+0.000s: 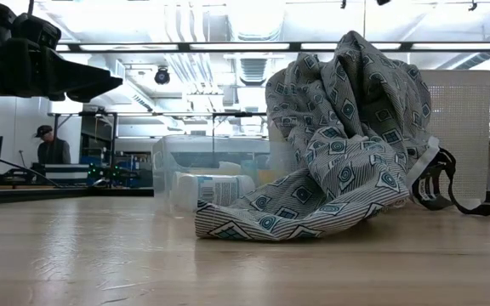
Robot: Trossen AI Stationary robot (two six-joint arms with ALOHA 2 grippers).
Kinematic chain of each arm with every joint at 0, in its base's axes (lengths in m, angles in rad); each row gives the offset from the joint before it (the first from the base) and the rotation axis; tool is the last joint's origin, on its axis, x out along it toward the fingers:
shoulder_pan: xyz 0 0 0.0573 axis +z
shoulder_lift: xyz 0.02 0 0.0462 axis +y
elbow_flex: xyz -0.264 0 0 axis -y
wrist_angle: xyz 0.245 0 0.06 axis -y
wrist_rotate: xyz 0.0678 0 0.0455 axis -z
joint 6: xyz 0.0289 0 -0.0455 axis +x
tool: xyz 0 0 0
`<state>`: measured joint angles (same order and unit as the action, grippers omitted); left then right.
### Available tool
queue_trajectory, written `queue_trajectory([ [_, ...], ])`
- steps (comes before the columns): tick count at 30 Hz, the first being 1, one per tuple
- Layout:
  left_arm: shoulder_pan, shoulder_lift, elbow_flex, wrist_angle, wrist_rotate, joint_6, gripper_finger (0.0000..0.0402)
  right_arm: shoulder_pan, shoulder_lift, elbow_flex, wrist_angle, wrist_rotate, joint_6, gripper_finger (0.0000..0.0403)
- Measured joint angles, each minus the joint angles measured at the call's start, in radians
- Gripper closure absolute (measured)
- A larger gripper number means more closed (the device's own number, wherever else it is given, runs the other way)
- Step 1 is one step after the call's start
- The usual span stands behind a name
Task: Pick & Place Medicine items
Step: Put the gray patient gown into the white bin
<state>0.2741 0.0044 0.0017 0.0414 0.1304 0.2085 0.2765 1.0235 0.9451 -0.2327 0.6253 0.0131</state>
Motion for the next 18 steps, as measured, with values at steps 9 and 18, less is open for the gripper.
queue_trajectory([
  [9,0.000,0.000,0.000,0.000,0.000,0.000,0.0081,0.245,0.229,0.000,0.094,0.244,0.237,0.0170],
  [18,0.000,0.000,0.000,0.000,0.000,0.000,0.0081,0.342,0.466,-0.001,0.180,0.347,-0.012,0.0170],
])
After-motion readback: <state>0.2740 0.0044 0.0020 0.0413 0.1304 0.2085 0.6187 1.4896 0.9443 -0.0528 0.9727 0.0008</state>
